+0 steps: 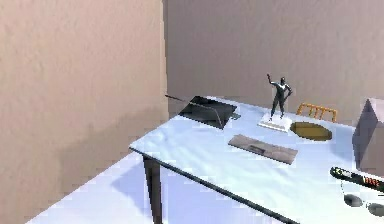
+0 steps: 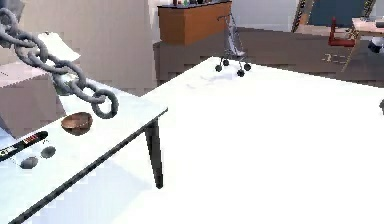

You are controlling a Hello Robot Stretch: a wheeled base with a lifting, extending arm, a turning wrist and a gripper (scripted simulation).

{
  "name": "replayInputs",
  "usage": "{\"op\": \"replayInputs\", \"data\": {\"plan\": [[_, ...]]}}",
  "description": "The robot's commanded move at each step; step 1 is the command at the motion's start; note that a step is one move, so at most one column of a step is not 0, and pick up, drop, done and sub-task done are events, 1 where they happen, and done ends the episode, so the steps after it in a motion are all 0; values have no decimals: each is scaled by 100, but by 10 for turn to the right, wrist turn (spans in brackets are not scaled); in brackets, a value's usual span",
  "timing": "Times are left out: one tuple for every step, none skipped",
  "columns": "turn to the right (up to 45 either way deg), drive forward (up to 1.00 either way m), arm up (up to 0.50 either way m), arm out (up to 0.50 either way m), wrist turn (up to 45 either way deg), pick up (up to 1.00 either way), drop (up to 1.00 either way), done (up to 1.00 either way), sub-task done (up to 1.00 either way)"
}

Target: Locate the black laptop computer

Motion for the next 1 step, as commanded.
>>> {"op": "replayInputs", "data": {"plan": [[0,0,0,0,0,0,0,100,0]]}}
